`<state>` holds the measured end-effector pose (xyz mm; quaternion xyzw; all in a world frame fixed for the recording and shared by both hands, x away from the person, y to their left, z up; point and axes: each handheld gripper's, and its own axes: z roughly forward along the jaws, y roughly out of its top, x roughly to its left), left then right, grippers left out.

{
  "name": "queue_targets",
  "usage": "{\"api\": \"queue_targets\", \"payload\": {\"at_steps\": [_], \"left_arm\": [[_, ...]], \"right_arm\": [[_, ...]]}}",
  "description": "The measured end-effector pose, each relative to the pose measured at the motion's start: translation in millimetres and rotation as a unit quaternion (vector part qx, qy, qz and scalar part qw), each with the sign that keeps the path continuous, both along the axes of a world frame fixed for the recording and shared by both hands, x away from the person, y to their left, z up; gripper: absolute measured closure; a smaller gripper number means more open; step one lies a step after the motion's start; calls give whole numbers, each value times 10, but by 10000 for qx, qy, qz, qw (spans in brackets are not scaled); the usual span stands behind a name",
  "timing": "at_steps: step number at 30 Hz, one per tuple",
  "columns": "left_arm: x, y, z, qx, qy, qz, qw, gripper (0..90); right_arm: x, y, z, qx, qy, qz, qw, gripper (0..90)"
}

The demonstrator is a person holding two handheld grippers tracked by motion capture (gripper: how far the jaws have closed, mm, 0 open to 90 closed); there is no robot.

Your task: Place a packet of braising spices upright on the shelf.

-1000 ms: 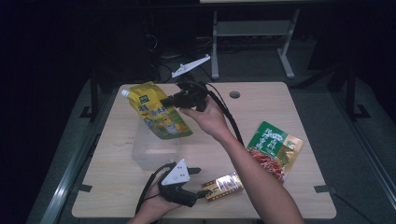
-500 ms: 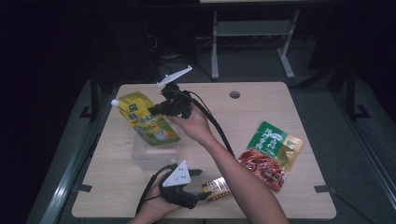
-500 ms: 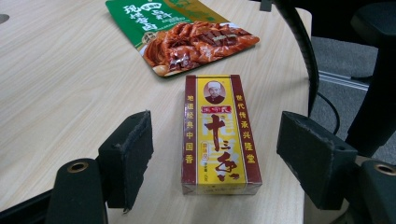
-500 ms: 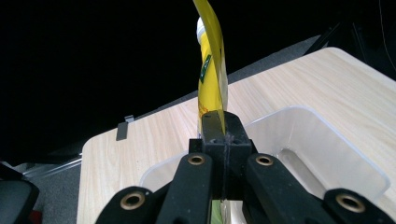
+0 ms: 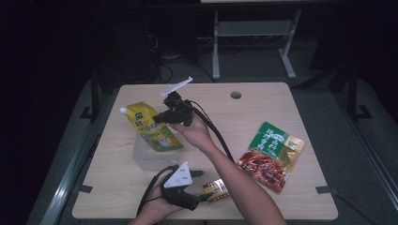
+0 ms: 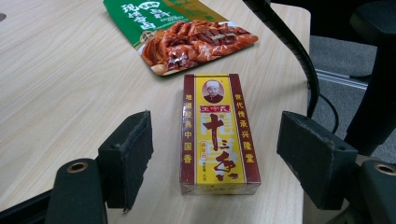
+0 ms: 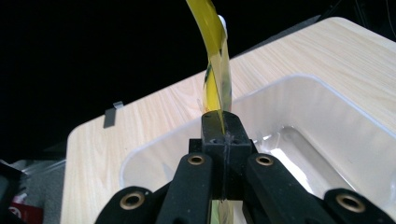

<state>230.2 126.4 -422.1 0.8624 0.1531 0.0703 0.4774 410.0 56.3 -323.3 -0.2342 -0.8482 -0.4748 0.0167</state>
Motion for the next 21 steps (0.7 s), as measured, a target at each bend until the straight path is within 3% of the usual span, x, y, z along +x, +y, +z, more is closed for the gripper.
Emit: {"api": "queue_targets", "payload": {"at_steps": [8,11,12,16,18,19,21], "left_arm": [[0,-5,0,18,13,-8,10000,263],[-6,-12,-1,21,24,-19,10000,262],[-6,-12,0,22,24,-20,10000,262],[-2,-10,2,67,-14,-44,10000,261],[-2,-13,0,70,-29,-54,10000,261],[-6,-18,-1,84,-38,-68,9999,260],[-8,-22,-2,96,-36,-90,9999,260]], "right_arm": [[14,-28,-38,-65,33,38,10000,890],[21,-14,-25,-186,-7,110,9998,807],[21,-3,-12,-158,86,145,9997,782],[38,71,22,-415,-28,235,9989,724],[40,98,26,-481,49,240,9985,701],[57,157,15,-672,49,290,9973,667],[57,220,3,-805,19,309,9963,667]]}}
